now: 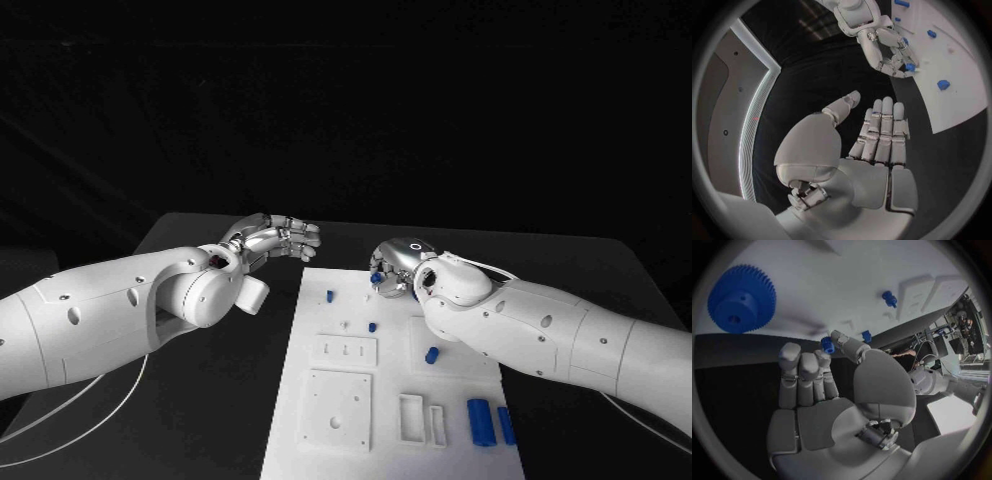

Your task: Assemble the parts on the task board

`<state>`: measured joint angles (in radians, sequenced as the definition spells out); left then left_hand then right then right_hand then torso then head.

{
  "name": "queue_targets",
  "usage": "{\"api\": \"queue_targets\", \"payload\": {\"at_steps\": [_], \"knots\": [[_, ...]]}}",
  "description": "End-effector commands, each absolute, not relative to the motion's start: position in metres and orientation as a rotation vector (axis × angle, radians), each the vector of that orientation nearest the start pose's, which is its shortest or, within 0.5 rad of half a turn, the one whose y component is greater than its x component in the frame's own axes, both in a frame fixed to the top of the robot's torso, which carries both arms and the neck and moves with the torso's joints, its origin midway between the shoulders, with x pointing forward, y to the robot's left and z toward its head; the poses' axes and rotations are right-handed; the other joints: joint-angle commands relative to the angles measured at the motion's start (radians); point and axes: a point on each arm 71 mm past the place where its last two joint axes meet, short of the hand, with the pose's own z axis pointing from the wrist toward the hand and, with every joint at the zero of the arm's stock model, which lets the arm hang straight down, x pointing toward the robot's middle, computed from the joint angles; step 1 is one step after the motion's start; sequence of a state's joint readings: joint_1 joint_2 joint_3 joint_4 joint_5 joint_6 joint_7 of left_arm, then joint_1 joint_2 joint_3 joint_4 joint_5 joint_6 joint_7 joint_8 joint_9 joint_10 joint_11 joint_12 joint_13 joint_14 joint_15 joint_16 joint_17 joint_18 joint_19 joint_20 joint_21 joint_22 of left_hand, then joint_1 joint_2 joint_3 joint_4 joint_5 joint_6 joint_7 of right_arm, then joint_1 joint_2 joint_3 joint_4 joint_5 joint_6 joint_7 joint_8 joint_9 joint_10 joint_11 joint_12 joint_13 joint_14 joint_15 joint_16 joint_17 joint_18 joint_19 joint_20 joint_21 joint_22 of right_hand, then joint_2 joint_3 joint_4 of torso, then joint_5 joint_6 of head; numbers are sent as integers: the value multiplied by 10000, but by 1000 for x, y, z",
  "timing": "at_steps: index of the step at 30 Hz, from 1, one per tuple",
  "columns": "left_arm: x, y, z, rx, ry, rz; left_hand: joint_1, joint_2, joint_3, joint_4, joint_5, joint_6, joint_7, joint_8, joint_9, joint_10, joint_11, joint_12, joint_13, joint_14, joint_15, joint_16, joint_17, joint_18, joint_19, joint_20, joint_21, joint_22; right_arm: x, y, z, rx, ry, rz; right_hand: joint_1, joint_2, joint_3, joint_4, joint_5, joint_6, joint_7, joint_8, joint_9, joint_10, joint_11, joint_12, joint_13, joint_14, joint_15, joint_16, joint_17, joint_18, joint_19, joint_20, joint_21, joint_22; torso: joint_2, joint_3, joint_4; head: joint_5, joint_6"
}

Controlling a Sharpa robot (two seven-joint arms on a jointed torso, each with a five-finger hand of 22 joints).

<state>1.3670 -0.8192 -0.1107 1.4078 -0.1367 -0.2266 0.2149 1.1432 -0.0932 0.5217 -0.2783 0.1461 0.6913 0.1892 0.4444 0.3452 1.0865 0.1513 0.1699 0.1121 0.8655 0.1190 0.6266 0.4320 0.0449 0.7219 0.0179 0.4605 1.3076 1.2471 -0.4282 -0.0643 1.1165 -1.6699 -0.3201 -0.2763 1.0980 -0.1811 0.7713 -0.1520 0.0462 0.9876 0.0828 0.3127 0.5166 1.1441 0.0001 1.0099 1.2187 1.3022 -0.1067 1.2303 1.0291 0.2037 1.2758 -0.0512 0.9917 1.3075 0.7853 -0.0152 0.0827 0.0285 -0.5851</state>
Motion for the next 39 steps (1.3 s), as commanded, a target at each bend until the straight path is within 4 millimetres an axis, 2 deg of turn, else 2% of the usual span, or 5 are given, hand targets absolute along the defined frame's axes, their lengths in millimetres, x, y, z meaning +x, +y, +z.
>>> {"api": "queue_targets", "payload": {"at_steps": [1, 39], "knots": [[527, 224, -134, -9187, 15711, -14177, -55, -18, 36, -5, -38, -64, 215, -67, -10, -68, -22, -49, 14, -65, -12, 69, -12, 154, -70, -6, 34, 189, 553, -103, -185, -2774, 15713, 3965, 5, 75, -36, -44, 25, 253, 185, 53, 43, 14, -92, 26, -12, -12, -53, -57, 14, 581, -12, 59, 8, 158, 0, 4, -3, 4, 1], [527, 225, -134, -9203, 15710, -14150, -54, -20, 39, -11, -41, -75, 218, -71, -12, -82, -18, -65, 17, -69, -12, 77, -21, 155, -75, -6, 40, 188, 553, -99, -186, -2917, 15771, 4173, -26, 68, -50, -90, 25, 289, 165, 67, 59, 45, -113, 40, -30, -12, -74, -48, 41, 581, -11, 64, 23, 163, 4, -1, -4, 9, -16]]}}
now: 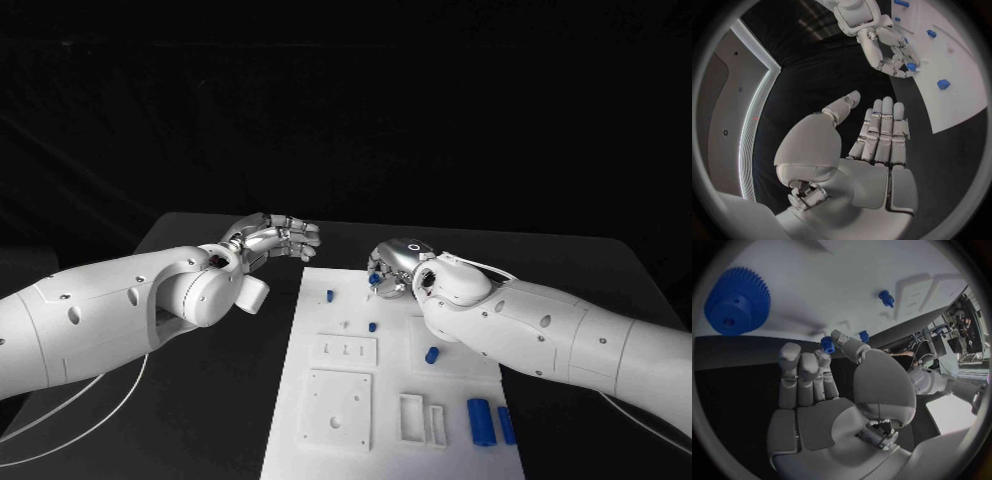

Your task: Assemble the parts on the task board

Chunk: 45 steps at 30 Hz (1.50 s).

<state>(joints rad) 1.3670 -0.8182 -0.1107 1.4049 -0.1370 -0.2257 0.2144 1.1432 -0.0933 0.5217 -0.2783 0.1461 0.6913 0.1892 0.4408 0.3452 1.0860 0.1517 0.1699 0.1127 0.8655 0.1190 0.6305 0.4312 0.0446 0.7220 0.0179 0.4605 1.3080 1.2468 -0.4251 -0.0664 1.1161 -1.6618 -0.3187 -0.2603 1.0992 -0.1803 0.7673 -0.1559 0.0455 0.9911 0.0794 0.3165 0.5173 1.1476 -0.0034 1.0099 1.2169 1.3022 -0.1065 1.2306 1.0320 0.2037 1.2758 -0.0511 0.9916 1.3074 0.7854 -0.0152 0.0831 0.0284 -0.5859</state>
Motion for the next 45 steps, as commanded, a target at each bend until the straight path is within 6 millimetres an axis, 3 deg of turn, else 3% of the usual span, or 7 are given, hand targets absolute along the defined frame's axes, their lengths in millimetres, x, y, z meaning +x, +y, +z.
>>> {"api": "queue_targets", "payload": {"at_steps": [1, 27, 30, 34, 39, 45], "knots": [[527, 225, -134, -9199, 15717, -14158, -54, -20, 39, -11, -41, -75, 218, -35, -12, -78, -22, -65, 11, -69, -11, 38, -13, 157, -75, -5, 41, 183, 553, -98, -186, -2943, 15776, 4196, -39, 57, -12, -53, 32, 253, 199, 29, 51, 11, -78, 40, -12, -12, -76, -51, 13, 581, -11, 63, 24, 164, 3, -1, -8, 10, -8], [527, 224, -134, -9198, 15722, -14160, -51, -22, 41, -14, -43, -78, 219, -35, -11, -79, -23, -70, 15, -73, -11, 42, -18, 158, -79, -5, 43, 183, 553, -93, -191, -3179, 16042, 4104, -87, 16, -30, -89, 32, 173, 219, -23, 40, -21, -62, 17, -40, -34, -68, -69, 29, 581, -36, 71, 21, 163, -1, 4, -7, 15, -24], [527, 224, -134, -9197, 15722, -14162, -51, -23, 41, -14, -43, -78, 219, -35, -11, -80, -23, -71, 15, -73, -10, 42, -19, 158, -79, -5, 43, 182, 553, -93, -190, -3013, 15922, 4246, -100, -116, -38, -115, 31, -111, 303, -189, -22, -58, 14, -7, -70, -46, -11, -96, 35, 581, -55, 68, 10, 155, -1, 2, -9, 20, -23], [527, 224, -134, -9200, 15721, -14156, -51, -22, 41, -13, -43, -78, 220, -35, -11, -80, -23, -72, 16, -73, -10, 42, -20, 158, -79, -4, 44, 182, 553, -95, -189, -2829, 15719, 4405, -169, -618, -168, -51, 25, -1086, 597, -734, -266, -131, 282, -3, -87, -32, 224, -115, 53, 581, -20, 44, 2, 134, -4, 3, -11, 21, -26], [527, 225, -134, -9202, 15721, -14154, -52, -23, 41, -13, -44, -79, 220, -35, -11, -80, -22, -73, 16, -74, -10, 43, -20, 158, -80, -4, 44, 182, 552, -97, -187, -2682, 15523, 4545, -397, -1034, -698, 83, 29, -1732, 837, -1056, -395, -249, 515, 55, -73, -36, 448, -118, 90, 581, -11, 15, -10, 125, -3, 6, -10, 19, -49], [528, 227, -134, -9228, 15683, -14100, -54, -23, 40, -12, -44, -80, 220, -35, -12, -81, -22, -73, 16, -74, -10, 44, -21, 158, -80, -4, 45, 182, 551, -101, -185, -2522, 15278, 4709, -342, -1084, -905, -3, 26, -1941, 890, -1151, -426, -303, 570, 81, -66, -52, 501, -117, 109, 581, -36, -10, -21, 127, -2, 13, -14, 19, -25]]}}
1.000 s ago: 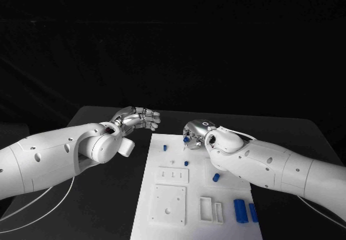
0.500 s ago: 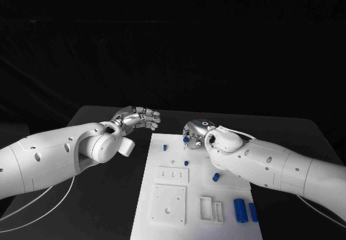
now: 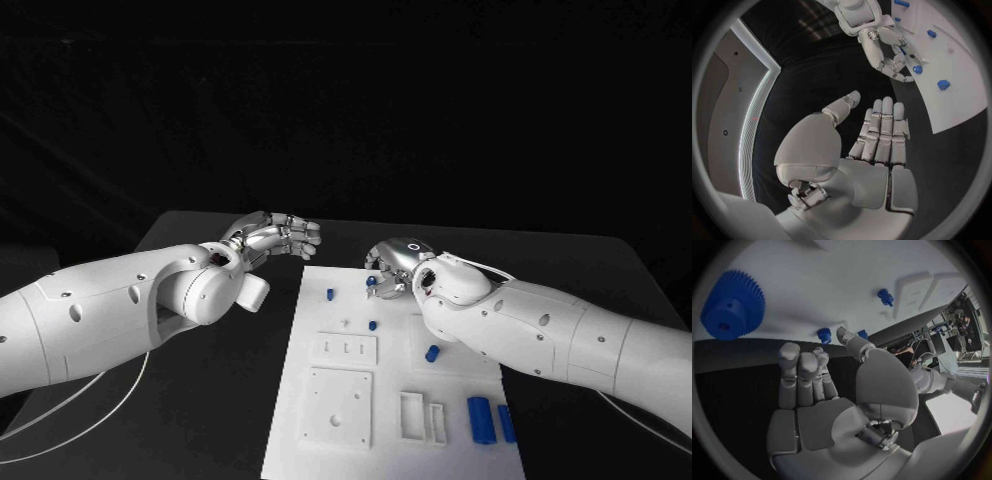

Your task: Assemble the parts on the task board

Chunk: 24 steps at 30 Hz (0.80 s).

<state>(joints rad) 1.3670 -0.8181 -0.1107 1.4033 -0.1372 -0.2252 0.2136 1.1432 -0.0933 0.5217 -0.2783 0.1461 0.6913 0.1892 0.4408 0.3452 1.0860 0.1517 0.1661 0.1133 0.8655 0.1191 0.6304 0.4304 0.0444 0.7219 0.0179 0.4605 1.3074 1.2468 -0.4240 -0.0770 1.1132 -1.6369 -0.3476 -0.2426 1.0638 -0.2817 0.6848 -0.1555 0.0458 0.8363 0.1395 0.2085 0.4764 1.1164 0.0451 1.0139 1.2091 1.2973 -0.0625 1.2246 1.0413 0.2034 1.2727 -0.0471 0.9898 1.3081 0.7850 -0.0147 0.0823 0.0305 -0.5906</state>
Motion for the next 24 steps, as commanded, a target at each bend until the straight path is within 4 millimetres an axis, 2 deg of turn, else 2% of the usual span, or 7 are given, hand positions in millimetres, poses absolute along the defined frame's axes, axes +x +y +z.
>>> {"api": "queue_targets", "payload": {"at_steps": [1, 6, 10, 17, 21, 23, 24], "knots": [[528, 227, -134, -9233, 15672, -14088, -55, -23, 40, -12, -45, -80, 221, -36, -11, -81, -22, -35, 11, -74, -10, 44, -13, 160, -80, -4, 45, 188, 550, -103, -184, -2491, 15247, 4756, 139, -147, -242, -221, 19, -618, 312, -185, -60, -29, 133, 55, 20, -14, 77, -52, 29, 584, -28, -77, 0, 132, -1, 9, -9, 0, 23], [529, 230, -134, -9254, 15629, -14040, -56, -24, 39, -11, -46, -82, 221, -36, -12, -82, -21, -36, 11, -74, -10, 45, -13, 160, -80, -3, 45, 188, 544, -115, -179, -2251, 15166, 5102, 173, -70, -371, -171, 30, -508, 362, -93, -8, -49, 155, 108, 15, -18, 128, -53, 49, 584, -25, -89, -24, 114, -16, 19, -31, -17, 100], [529, 231, -134, -9273, 15593, -14004, -57, -25, 39, -11, -46, -83, 221, -37, -12, -82, -21, -37, 12, -74, -10, 46, -14, 160, -80, -3, 46, 188, 543, -128, -164, -1870, 14889, 5632, 108, -115, -460, -26, 34, -310, 333, 43, 53, -119, 135, 118, -16, -77, 112, -111, 45, 584, -95, -65, -93, 92, -26, 32, -53, -49, 177], [529, 235, -134, -9308, 15523, -13947, -59, -28, 38, -12, -47, -86, 222, -39, -13, -84, -19, -39, 12, -74, -10, 47, -15, 160, -81, -3, 47, 187, 542, -162, -143, -782, 15012, 6415, -221, -125, -935, 61, 180, -182, 289, 120, 53, -275, 88, 147, -65, -196, 66, -216, 46, 584, -283, -15, -203, 103, -67, 109, -184, -37, 263], [530, 237, -134, -9346, 15502, -13907, -59, -29, 38, -12, -47, -87, 222, -39, -13, -84, -18, -40, 13, -74, -10, 48, -16, 161, -81, -4, 47, 187, 545, -180, -142, -669, 15342, 6318, -225, -82, -1014, 83, 309, -159, 275, 134, 46, -296, 73, 168, -86, -203, 49, -226, 57, 584, -296, -31, -213, 112, -79, 141, -229, -6, 307], [530, 237, -135, -9346, 15512, -13915, -58, -29, 38, -13, -47, -87, 222, -39, -13, -84, -18, -40, 13, -74, -10, 48, -16, 161, -81, -4, 48, 187, 547, -193, -143, -679, 15634, 6117, -156, -37, -1004, 70, 362, -145, 267, 143, 45, -309, 66, 174, -96, -210, 39, -231, 63, 584, -300, -49, -217, 116, -111, 184, -306, 38, 306], [530, 237, -135, -9344, 15517, -13920, -58, -30, 38, -13, -47, -87, 222, -39, -12, -84, -18, -40, 13, -74, -10, 48, -16, 161, -81, -4, 48, 187, 547, -196, -144, -693, 15737, 6057, -142, -29, -1003, 69, 370, -143, 265, 144, 45, -313, 63, 176, -98, -213, 36, -232, 65, 584, -303, -54, -219, 117, -112, 185, -313, 42, 309]]}}
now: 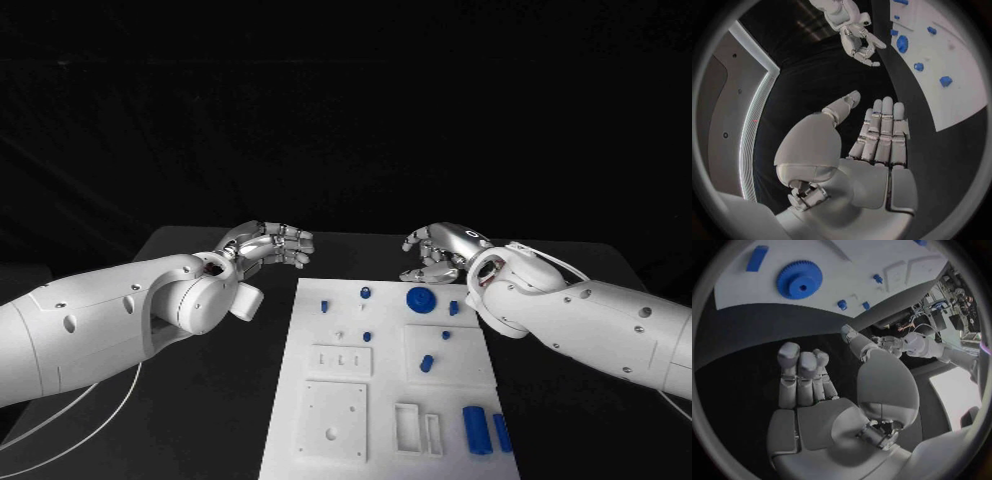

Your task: Assemble the parts on the task board

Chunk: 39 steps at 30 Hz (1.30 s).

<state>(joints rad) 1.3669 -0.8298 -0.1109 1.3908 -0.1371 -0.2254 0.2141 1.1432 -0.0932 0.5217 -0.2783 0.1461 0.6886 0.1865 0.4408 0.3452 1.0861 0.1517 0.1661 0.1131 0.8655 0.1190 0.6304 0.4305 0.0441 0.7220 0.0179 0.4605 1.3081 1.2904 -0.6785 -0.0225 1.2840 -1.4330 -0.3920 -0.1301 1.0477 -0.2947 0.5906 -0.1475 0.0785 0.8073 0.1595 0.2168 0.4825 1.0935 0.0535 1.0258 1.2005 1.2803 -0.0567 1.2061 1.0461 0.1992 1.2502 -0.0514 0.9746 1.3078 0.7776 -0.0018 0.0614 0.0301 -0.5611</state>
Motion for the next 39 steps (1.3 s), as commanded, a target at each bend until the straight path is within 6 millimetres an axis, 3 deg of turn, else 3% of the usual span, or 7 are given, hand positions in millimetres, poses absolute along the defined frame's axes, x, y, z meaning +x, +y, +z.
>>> {"api": "queue_targets", "payload": {"at_steps": [1, 6, 11, 14, 19, 24, 39], "knots": [[530, 236, -135, -9342, 15523, -13927, -57, -30, 38, -13, -46, -60, 249, -38, -13, -84, -18, -40, 15, -74, -10, 49, -18, 164, -81, -4, 48, 181, 548, -199, -145, -707, 15853, 5995, 42, 117, -61, -11, 56, 152, 62, 65, -16, -89, -24, 62, -17, -46, -26, -47, 22, 626, -79, -19, -67, 122, -42, 68, -116, 49, 16], [530, 236, -135, -9345, 15529, -13922, -56, -29, 39, -14, -46, -60, 249, -38, -12, -84, -18, -40, 16, -75, -10, 49, -19, 164, -81, -4, 48, 180, 551, -202, -149, -898, 16094, 5776, 123, 144, -156, -38, 122, 43, 71, 8, -53, -56, -18, 157, -14, -9, -27, 10, 78, 626, -23, -88, -16, 153, -72, 129, -164, 58, 18], [531, 236, -136, -9340, 15552, -13943, -55, -25, 41, -13, -46, -60, 249, -38, -12, -83, -18, -41, 17, -75, -10, 50, -19, 164, -81, -4, 49, 180, 549, -201, -159, -1267, 16133, 5505, 228, 230, -208, -62, 86, 120, 61, 56, -47, 22, -26, 302, 12, 64, -31, 80, 135, 626, 65, -148, 52, 175, -94, 190, -170, 53, 3], [531, 236, -136, -9344, 15549, -13939, -55, -22, 41, -12, -45, -60, 250, -38, -12, -83, -19, -41, 17, -75, -10, 51, -20, 164, -81, -4, 49, 180, 547, -201, -166, -1264, 16195, 5506, 246, 247, -218, -62, 104, 147, 52, 71, -46, 44, -34, 342, 18, 83, -37, 92, 147, 626, 91, -156, 70, 177, -95, 193, -151, 33, 5], [531, 237, -136, -9348, 15554, -13935, -55, -18, 43, -11, -45, -59, 250, -37, -12, -82, -19, -41, 18, -75, -10, 51, -20, 164, -82, -4, 49, 180, 546, -197, -175, -1436, 16347, 5453, 275, 270, -249, -68, 181, 204, 37, 103, -49, 95, -48, 449, 40, 127, -50, 115, 174, 626, 138, -176, 103, 177, -71, 182, -174, 71, 15], [531, 237, -136, -9344, 15572, -13949, -55, -14, 44, -10, -45, -59, 250, -37, -12, -81, -20, -41, 19, -75, -10, 52, -21, 164, -82, -4, 50, 180, 545, -199, -181, -1547, 16421, 5281, 287, 315, -266, -77, 163, 372, -9, 192, -29, 95, -90, 494, 38, 142, -86, 112, 190, 626, 147, -176, 113, 174, -76, 150, -153, 57, -15], [530, 240, -136, -9388, 15550, -13882, -57, -3, 46, -7, -43, -58, 249, -36, -11, -79, -21, -42, 21, -77, -9, 53, -24, 164, -83, -3, 51, 179, 541, -201, -198, -1525, 16784, 5223, 355, 408, -111, -22, -26, 597, -96, 294, -33, 66, -174, 517, -12, 145, -167, 60, 205, 626, 131, -155, 96, 158, -79, 154, -160, 88, -125]]}}
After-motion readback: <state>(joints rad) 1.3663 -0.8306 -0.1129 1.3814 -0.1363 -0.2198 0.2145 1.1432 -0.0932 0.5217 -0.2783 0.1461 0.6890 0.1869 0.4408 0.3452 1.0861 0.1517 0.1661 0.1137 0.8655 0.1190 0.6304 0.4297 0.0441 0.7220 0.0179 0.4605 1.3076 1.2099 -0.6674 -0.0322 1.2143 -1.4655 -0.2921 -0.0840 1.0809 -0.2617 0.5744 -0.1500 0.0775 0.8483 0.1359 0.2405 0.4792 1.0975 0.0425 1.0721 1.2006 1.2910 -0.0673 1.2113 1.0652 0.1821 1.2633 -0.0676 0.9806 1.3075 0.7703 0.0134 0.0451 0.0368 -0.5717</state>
